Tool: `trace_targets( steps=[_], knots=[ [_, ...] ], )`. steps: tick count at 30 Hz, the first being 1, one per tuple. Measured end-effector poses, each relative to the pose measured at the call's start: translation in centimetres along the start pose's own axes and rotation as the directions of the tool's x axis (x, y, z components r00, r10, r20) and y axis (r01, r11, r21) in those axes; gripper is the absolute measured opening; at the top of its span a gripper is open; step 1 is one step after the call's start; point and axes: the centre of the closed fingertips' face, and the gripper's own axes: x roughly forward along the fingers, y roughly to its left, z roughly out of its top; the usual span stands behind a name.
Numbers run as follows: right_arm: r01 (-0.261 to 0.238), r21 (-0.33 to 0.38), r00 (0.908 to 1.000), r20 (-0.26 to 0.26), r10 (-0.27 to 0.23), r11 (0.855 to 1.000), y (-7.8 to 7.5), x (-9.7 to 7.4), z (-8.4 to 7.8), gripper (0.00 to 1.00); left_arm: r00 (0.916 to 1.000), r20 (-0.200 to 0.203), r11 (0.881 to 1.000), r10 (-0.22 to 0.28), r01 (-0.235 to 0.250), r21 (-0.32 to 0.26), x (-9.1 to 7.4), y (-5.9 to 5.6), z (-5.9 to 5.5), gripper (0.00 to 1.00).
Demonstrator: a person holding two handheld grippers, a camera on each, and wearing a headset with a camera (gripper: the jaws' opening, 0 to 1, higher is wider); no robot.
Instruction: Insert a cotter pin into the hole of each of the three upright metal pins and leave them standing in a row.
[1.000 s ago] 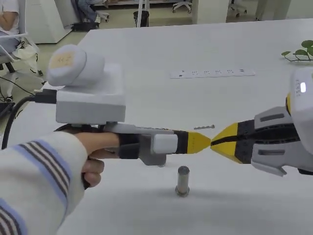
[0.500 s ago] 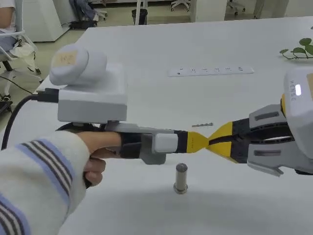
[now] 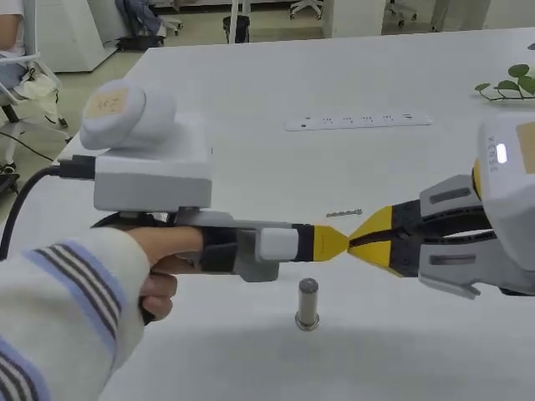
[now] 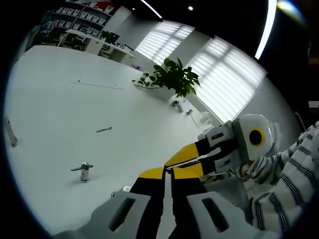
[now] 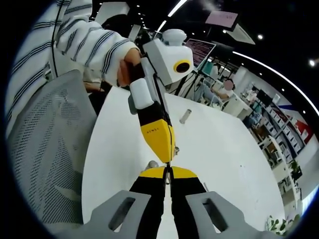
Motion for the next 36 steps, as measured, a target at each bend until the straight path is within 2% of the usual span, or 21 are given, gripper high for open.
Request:
trace_targets(
  steps=[7,14,17,25,27,30,32,34,35,36],
  knots=[
    [-0.003,-0.009,1.0,-0.001,0.003,1.0,0.0,-0.1,0.0,0.03,1.0,0.008,1.0,0.005,-0.005,-0.004,0.1,0.0,0.1,0.01],
    [-0.024,-0.005,0.9997,0.004,0.024,1.0,0.4,-0.2,-0.2,0.03,0.9996,-0.025,1.0,0.011,-0.01,0.025,0.1,-0.2,-0.5,0.0],
    [-0.025,-0.008,0.9996,0.008,0.025,1.0,0.5,-0.2,-0.2,0.04,0.9995,-0.023,0.999,0.019,-0.018,0.042,0.0,-0.2,-0.5,0.0],
    [-0.045,-0.043,0.9986,0.024,0.046,0.998,0.9,-0.2,0.3,0.05,0.9996,-0.023,0.999,0.014,-0.013,0.035,-0.3,-0.2,-0.5,0.0],
    [-0.055,-0.045,0.9982,0.019,0.056,0.997,1.1,-0.1,0.2,0.1,0.9997,-0.022,0.999,0.013,-0.012,0.035,-0.4,-0.1,-0.6,0.0],
    [-0.037,-0.053,0.9992,0.013,0.038,0.998,0.7,-0.2,-0.1,0.22,0.9995,-0.027,0.999,0.018,-0.017,0.045,-0.7,0.0,-0.8,0.0],
    [-0.072,0.015,0.9971,0.026,0.072,0.997,1.1,-0.3,-0.3,0.21,0.9997,-0.023,0.998,0.011,-0.009,0.069,-0.9,0.0,-0.8,0.0],
    [-0.111,0.102,0.9926,0.06,0.105,0.989,1.2,-0.3,-0.6,0.23,0.9998,-0.018,0.994,-0.008,0.009,0.109,-1.1,-0.3,-0.8,0.0],
    [-0.148,0.141,0.9879,0.068,0.14,0.979,1.6,-0.3,-0.8,0.24,0.9996,-0.025,0.987,-0.01,0.014,0.159,-1.2,-0.3,-0.9,0.0],
    [-0.161,0.16,0.9858,0.075,0.15,0.974,1.8,-0.4,-0.9,0.26,0.9994,-0.033,0.983,-0.006,0.012,0.186,-1.3,-0.3,-1.1,0.0]
  ],
)
